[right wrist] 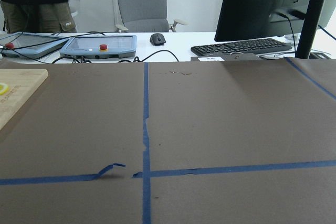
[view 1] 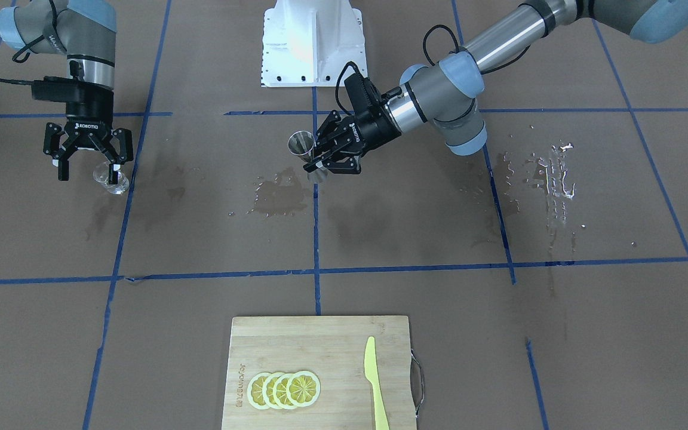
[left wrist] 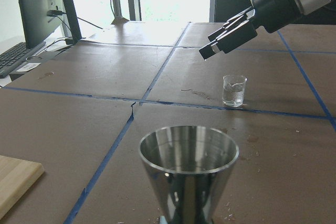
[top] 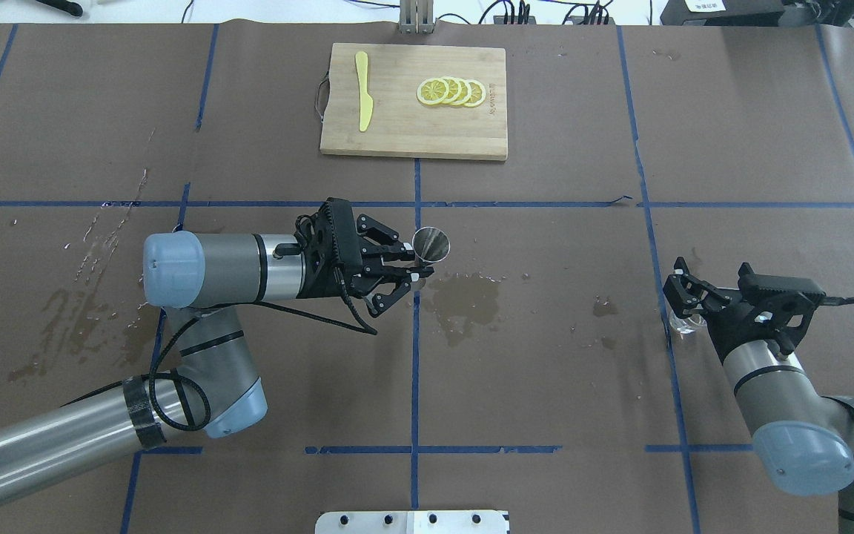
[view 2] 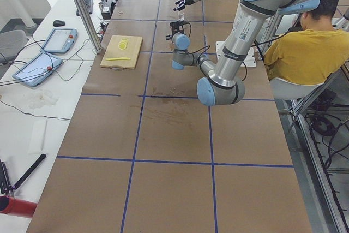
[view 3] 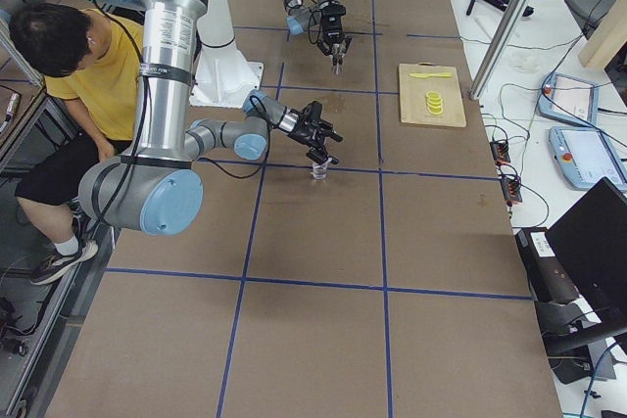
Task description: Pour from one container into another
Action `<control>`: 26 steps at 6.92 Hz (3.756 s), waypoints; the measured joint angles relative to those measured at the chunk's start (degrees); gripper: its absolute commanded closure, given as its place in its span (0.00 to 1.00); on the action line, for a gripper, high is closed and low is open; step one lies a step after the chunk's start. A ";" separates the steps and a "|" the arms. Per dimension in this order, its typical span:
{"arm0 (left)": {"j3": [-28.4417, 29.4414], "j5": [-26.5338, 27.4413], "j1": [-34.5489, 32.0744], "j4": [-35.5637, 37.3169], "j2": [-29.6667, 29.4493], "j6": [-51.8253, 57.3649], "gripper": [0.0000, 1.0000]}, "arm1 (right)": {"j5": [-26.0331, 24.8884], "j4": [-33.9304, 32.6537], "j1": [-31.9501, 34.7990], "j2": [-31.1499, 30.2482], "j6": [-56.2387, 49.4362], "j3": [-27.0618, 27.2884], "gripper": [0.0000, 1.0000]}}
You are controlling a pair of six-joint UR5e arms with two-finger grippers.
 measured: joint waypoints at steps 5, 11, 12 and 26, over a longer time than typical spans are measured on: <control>0.00 0.02 0.04 -0.06 0.30 0.00 1.00 | -11.43 0.09 -6.22 0.14 5.11 -5.96 0.00; 0.00 0.01 0.20 -0.34 0.96 0.00 1.00 | -13.90 0.25 -8.23 0.81 5.69 -9.65 0.01; 0.00 0.00 0.21 -0.42 1.14 0.00 1.00 | -14.15 0.26 -8.54 0.87 5.76 -9.93 0.01; -0.25 0.01 0.13 -0.62 1.49 0.00 1.00 | -15.33 0.89 -9.04 4.56 5.77 -15.58 1.00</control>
